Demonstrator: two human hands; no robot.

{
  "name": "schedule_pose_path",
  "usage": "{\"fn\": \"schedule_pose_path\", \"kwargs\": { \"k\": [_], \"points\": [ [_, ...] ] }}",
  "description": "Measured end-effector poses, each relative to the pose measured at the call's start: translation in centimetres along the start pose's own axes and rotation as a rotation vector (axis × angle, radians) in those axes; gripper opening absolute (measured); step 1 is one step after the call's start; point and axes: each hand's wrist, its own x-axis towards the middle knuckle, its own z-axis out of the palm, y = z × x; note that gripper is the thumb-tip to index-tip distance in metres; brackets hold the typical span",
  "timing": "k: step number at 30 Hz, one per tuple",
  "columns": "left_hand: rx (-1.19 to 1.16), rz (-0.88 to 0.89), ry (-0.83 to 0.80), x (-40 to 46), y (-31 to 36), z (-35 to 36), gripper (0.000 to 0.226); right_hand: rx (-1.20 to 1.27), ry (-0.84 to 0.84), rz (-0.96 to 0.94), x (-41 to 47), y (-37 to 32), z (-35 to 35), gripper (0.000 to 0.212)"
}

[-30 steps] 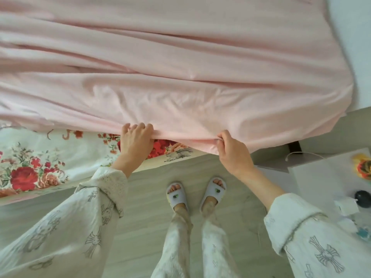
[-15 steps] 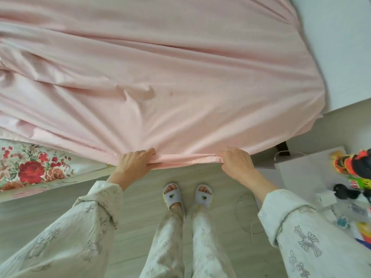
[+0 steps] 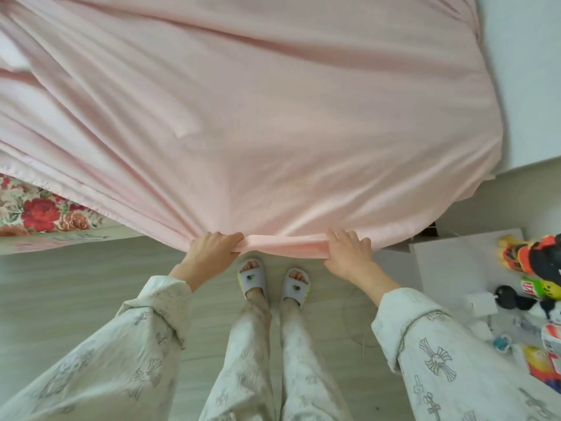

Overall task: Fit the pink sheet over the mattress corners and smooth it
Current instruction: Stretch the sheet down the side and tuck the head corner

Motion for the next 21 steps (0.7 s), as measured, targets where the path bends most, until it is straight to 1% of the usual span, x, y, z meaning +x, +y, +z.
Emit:
{"fn": "schedule_pose_path", "kwargs": {
  "k": [2, 3, 4, 5, 6, 8, 9, 10, 13, 14, 18, 20, 21],
  "points": [
    [-0.031, 0.021, 0.027, -0.3, 0.3, -0.2, 0.015, 0.086, 0.065, -0.129, 0.1, -2.0, 0.0, 0.09],
    [-0.049, 0.033, 0.043, -0.5, 0.5, -0.5, 0.015, 0.113, 0.081, -0.195, 0.0, -3.4, -0.1, 0.097],
    [-0.08, 0.043, 0.069, -0.6, 0.7, -0.7, 0.015, 0.123, 0.085, -0.252, 0.0, -4.9, -0.1, 0.1],
    [-0.11, 0.047, 0.096, -0.8, 1.0, -1.0, 0.015, 0.114, 0.086, -0.3, -0.1, -6.4, 0.0, 0.096],
    [-0.131, 0.045, 0.124, -0.9, 1.2, -1.3, 0.017, 0.085, 0.099, -0.339, 0.0, -7.8, 0.1, 0.084],
    [-0.129, 0.023, 0.168, -1.1, 1.2, -1.7, 0.023, 0.011, 0.212, -0.367, 0.4, -9.3, 0.3, 0.044],
    [-0.099, -0.004, 0.184, -1.2, 0.9, -1.9, 0.025, -0.015, 0.27, -0.352, 0.6, -9.3, 0.1, 0.035],
    [-0.06, -0.037, 0.21, -1.4, 0.3, -2.0, 0.025, -0.037, 0.293, -0.325, 0.8, -9.1, -0.2, 0.034],
    [0.072, -0.137, 0.302, -2.0, -1.9, -2.5, 0.011, -0.09, 0.258, -0.231, 0.9, -7.2, -1.8, 0.035],
    [0.105, -0.165, 0.322, -2.1, -2.5, -2.7, 0.012, -0.101, 0.267, -0.21, 0.9, -6.6, -2.4, 0.035],
    [0.104, -0.34, 0.409, -3.3, -6.9, -4.1, 0.017, -0.141, 0.259, -0.08, 1.2, -5.1, -3.6, 0.031],
    [0.152, -0.376, 0.476, -4.6, -9.8, -4.5, 0.014, -0.124, 0.223, -0.023, 1.3, -4.6, -3.8, 0.029],
    [0.145, -0.378, 0.506, -5.4, -10.9, -4.5, 0.01, -0.13, 0.207, -0.024, 1.4, -5.0, -3.8, 0.028]
  ]
}}
